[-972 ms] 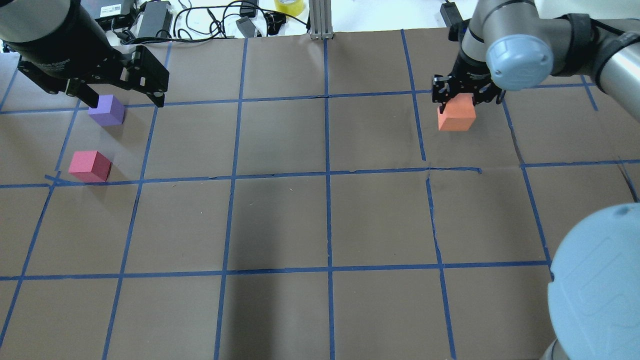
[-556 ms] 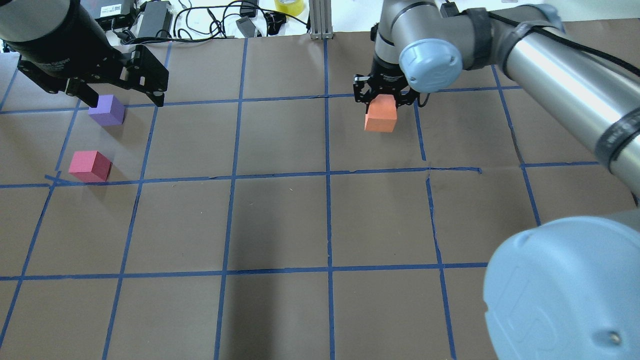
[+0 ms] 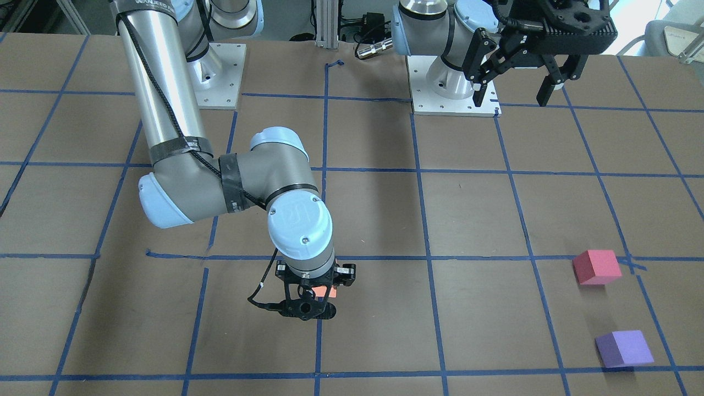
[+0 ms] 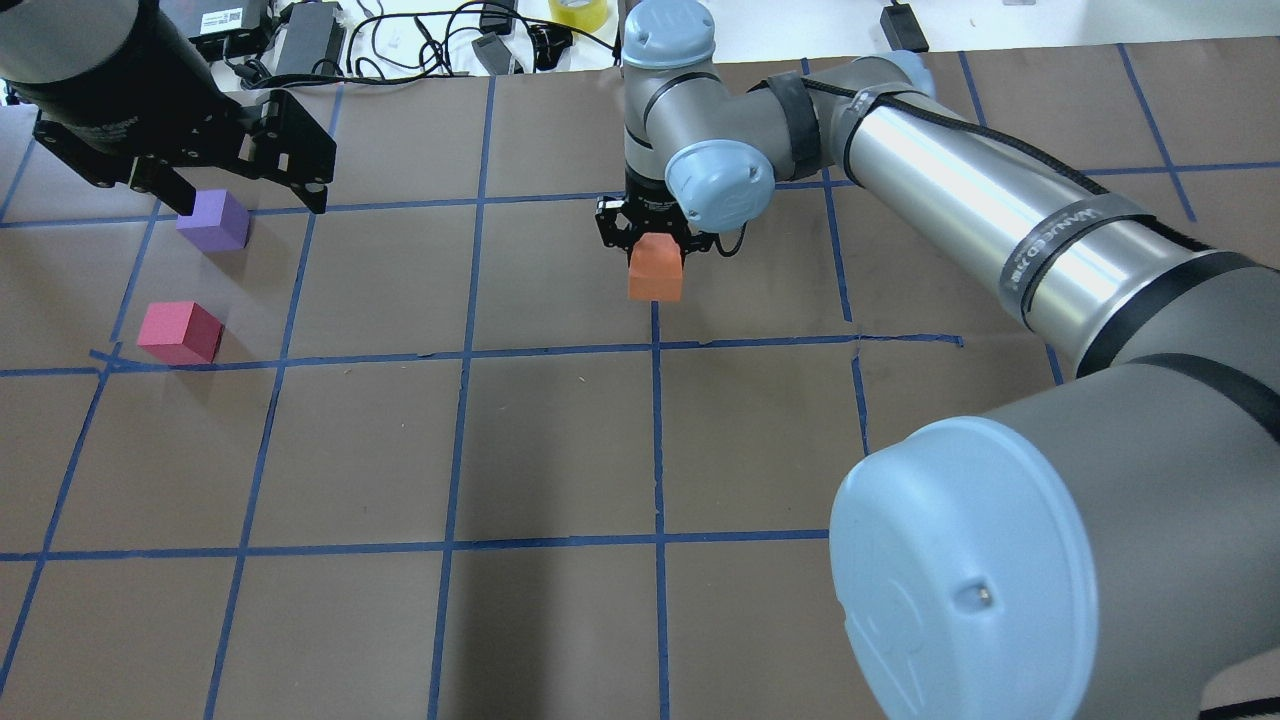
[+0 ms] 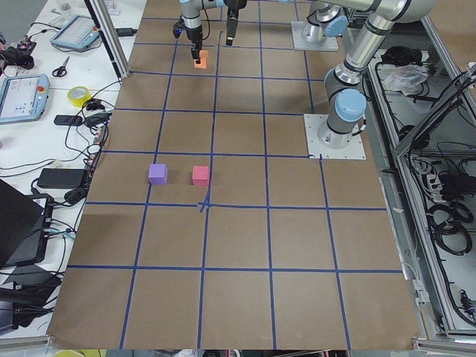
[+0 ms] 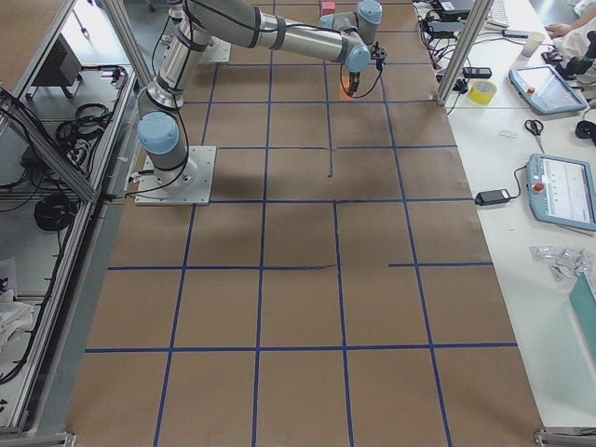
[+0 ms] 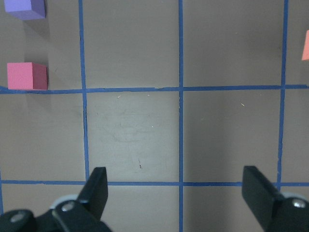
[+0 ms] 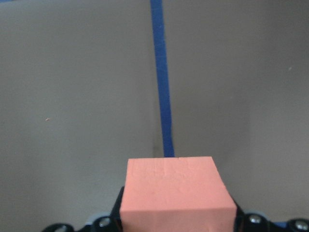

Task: Arrange blocks in a line
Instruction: 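Carry the orange cube with the right gripper toward the table center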

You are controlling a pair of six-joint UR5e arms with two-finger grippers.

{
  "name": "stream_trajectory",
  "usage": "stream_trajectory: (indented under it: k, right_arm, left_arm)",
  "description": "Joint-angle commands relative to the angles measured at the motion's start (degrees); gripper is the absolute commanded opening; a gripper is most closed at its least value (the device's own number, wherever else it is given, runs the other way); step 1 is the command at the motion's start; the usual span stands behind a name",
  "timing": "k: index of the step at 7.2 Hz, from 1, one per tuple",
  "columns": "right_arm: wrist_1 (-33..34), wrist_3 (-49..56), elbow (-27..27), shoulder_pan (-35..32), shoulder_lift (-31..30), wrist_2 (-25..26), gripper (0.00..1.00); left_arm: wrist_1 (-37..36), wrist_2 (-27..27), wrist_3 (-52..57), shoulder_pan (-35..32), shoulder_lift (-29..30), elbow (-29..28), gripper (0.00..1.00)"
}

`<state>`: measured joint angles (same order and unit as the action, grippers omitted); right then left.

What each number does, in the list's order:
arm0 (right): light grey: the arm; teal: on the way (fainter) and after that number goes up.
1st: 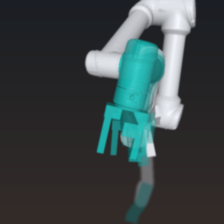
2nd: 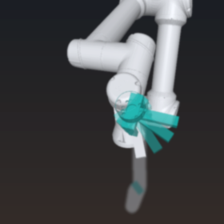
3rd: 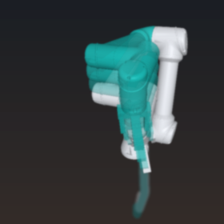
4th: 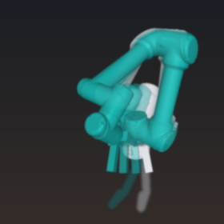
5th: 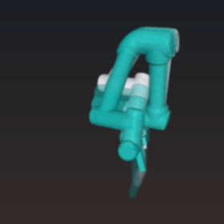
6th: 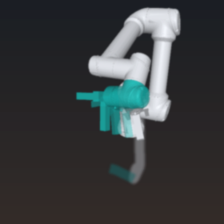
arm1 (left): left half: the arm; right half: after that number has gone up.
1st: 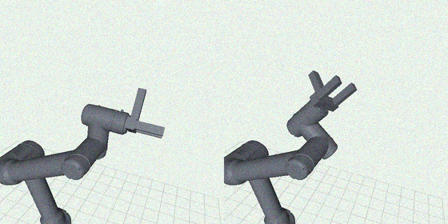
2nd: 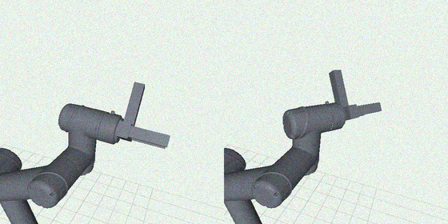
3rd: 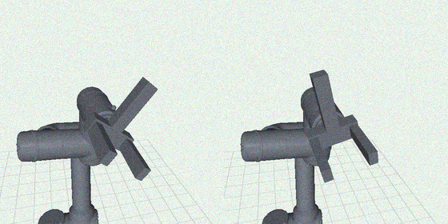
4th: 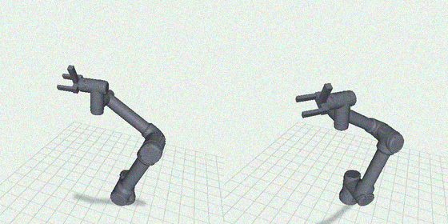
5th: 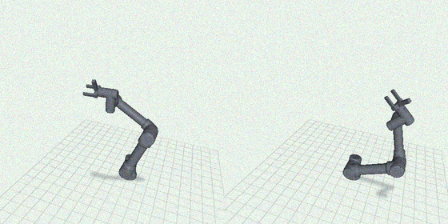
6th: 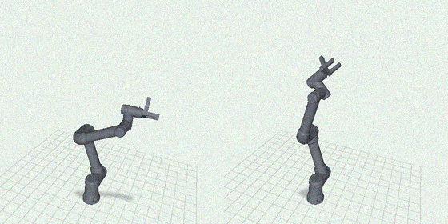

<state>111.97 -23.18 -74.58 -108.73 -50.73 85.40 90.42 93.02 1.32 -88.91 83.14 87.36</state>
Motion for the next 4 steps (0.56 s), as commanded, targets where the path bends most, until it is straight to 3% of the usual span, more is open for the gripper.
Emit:
stream_trajectory:
  k: [1, 2, 3, 4]
  right_arm:
    - [4.0, -1.8, 0.6, -2.8, 3.5, -0.1, 0.0]
    - [4.4, -1.8, 1.1, -3.1, 3.9, -0.1, 0.0]
    - [4.7, -1.8, 1.2, -3.0, 4.0, -0.1, 0.07]
    - [6.1, -1.4, 1.1, -3.1, 4.0, -0.1, 0.96]
  left_arm:
    - [0.0, 0.0, 0.0, 0.0, 0.0, 0.0, 1.0]
    - [0.0, 0.0, 0.1, 0.0, 0.0, -0.2, 1.0]
    - [0.0, -0.1, 0.1, 0.2, 0.1, -0.5, 1.0]
    - [-0.1, -0.4, 0.1, 0.6, 0.4, -0.9, 1.0]
